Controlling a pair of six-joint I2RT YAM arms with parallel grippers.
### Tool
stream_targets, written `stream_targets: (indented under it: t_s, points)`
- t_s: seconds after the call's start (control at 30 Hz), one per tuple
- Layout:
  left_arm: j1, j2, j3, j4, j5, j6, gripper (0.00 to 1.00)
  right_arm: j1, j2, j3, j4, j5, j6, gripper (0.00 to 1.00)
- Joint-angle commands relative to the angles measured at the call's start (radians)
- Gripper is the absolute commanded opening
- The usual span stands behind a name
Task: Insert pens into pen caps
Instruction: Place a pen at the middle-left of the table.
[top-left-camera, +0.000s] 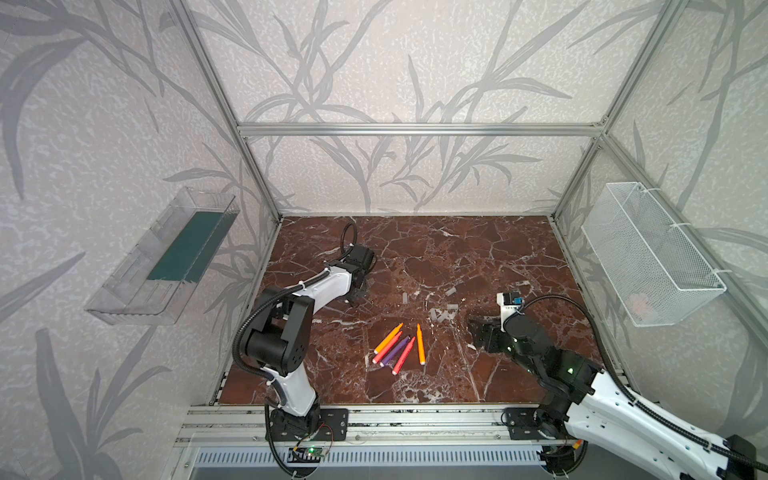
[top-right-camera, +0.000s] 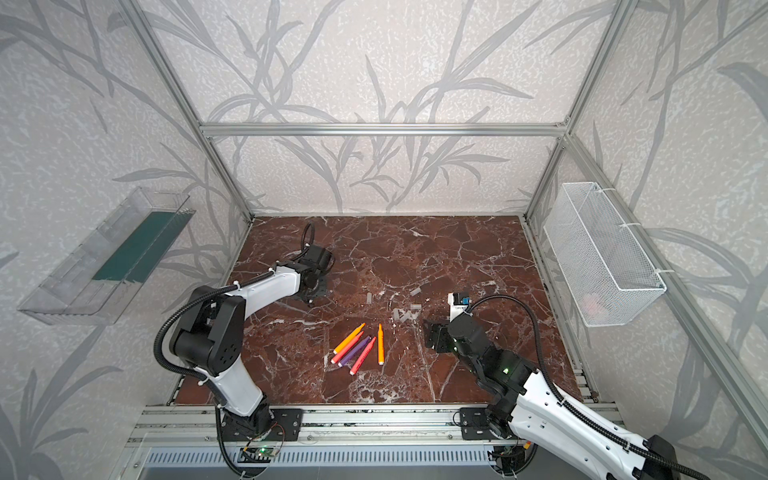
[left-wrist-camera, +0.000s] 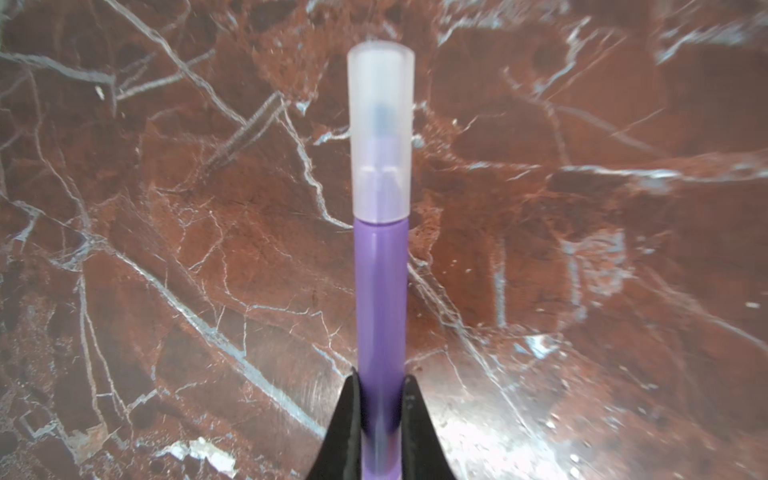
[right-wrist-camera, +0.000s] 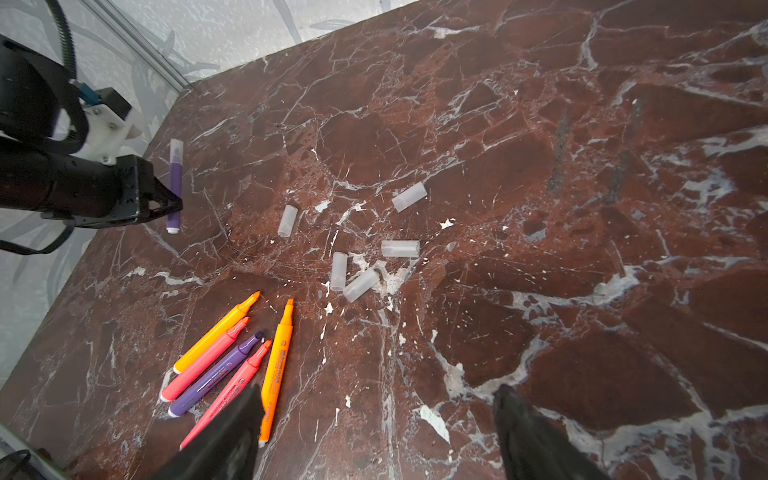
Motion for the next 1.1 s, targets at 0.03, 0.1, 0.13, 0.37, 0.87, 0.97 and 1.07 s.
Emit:
stream_targets:
  t_s: [0.03,0.1,0.13,0.37,0.87,0.97,1.07]
  points:
    - [0.009,0.035,0.043,-0.080,-0.026,-0.004,0.00,-0.001,-0.014,-0.038,0.002,-0.014,0.003,0.85]
    - [0.010,0.059,0.060,-0.091,-0.017,0.002,0.00,-0.001,-0.023,-0.055,0.004,0.007,0.007,0.85]
    - [0.010,0.071,0.068,-0.097,-0.013,0.003,0.00,-0.001,-0.028,-0.055,-0.002,0.013,0.006,0.85]
    - [0.012,0.104,0.105,-0.133,-0.010,0.008,0.00,-0.001,-0.075,-0.068,-0.020,0.044,-0.009,0.87]
    - [0.013,0.046,0.118,-0.160,0.028,0.019,0.75,-0.001,-0.016,-0.024,0.020,0.018,-0.018,0.88]
    - [0.009,-0.032,0.107,-0.171,0.027,0.017,0.76,-0.001,-0.010,-0.011,0.022,0.000,-0.054,0.88]
    - [-0.011,-0.194,0.027,-0.108,0.066,0.038,0.76,-0.002,-0.009,-0.009,0.025,-0.005,-0.056,0.88]
